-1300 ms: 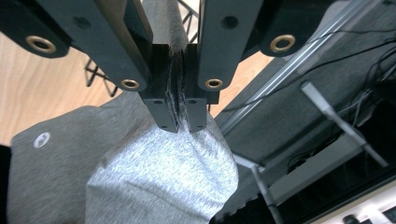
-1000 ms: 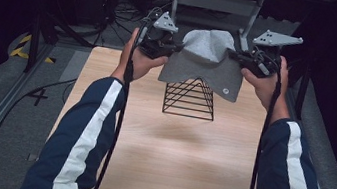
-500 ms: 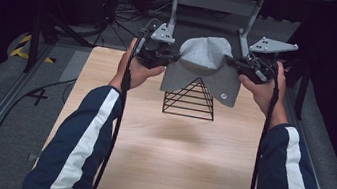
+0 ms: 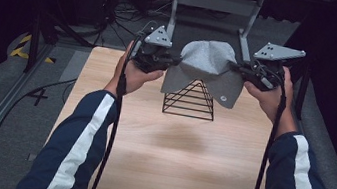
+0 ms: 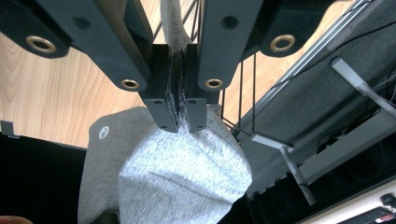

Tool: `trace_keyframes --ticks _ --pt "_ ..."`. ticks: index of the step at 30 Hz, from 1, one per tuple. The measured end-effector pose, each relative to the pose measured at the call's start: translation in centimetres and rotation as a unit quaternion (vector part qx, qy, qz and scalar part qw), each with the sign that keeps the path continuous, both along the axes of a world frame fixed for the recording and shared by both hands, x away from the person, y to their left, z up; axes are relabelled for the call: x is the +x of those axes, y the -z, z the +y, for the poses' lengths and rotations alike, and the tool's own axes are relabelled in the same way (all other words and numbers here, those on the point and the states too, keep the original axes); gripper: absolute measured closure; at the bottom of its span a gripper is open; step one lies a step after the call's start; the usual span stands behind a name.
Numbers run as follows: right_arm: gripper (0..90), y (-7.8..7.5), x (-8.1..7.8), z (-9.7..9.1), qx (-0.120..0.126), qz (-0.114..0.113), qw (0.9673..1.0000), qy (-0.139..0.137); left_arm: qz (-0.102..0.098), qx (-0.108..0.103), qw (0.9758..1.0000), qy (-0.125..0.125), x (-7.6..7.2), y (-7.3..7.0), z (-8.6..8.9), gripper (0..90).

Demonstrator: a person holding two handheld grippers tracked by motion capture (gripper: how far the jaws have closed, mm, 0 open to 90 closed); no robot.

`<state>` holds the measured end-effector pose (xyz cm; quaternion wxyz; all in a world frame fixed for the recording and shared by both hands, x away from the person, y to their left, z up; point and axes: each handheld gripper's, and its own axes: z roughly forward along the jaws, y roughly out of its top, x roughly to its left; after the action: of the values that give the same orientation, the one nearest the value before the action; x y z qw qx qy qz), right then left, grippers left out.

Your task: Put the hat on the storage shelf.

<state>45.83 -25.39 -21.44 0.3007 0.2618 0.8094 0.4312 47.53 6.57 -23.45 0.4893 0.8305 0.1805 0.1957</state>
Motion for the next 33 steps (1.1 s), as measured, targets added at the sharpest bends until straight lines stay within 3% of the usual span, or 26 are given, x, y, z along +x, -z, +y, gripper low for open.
trace_keyframes --ticks 5,10,18,22,23,26,27,33 --pt "85.2 0.6 0.1 0.2 -0.001 0.002 1.0 0.0 0.003 0.004 0.9999 -0.01 0.6 1.0 -0.1 85.5" --pt "85.1 1.9 1.3 0.4 0.005 0.014 0.9999 0.006 0.012 0.011 0.9995 -0.025 2.3 2.4 -0.9 85.4" --pt "84.9 4.7 2.9 0.1 0.01 0.04 0.9991 0.012 0.046 0.0 0.9979 -0.045 4.1 6.3 -1.3 85.2" --pt "85.0 6.4 3.6 -0.1 0.007 0.054 0.9983 0.021 0.058 -0.001 0.9971 -0.049 4.3 7.9 -1.5 85.1" --pt "84.9 6.9 3.6 -0.2 0.008 0.059 0.998 0.022 0.06 0.001 0.9968 -0.054 4.3 8.9 -1.5 85.1" --pt "85.0 8.3 3.9 -0.3 0.005 0.073 0.9968 0.034 0.061 0.019 0.9959 -0.064 4.2 10.6 -1.6 85.1" --pt "85.0 8.7 3.9 -0.3 0.005 0.079 0.9962 0.036 0.065 0.017 0.9956 -0.065 4.3 11.1 -1.6 85.1" --pt "85.1 11.3 4.1 -0.1 -0.002 0.103 0.994 0.039 0.074 0.021 0.995 -0.064 4.2 12.6 -1.9 85.1"
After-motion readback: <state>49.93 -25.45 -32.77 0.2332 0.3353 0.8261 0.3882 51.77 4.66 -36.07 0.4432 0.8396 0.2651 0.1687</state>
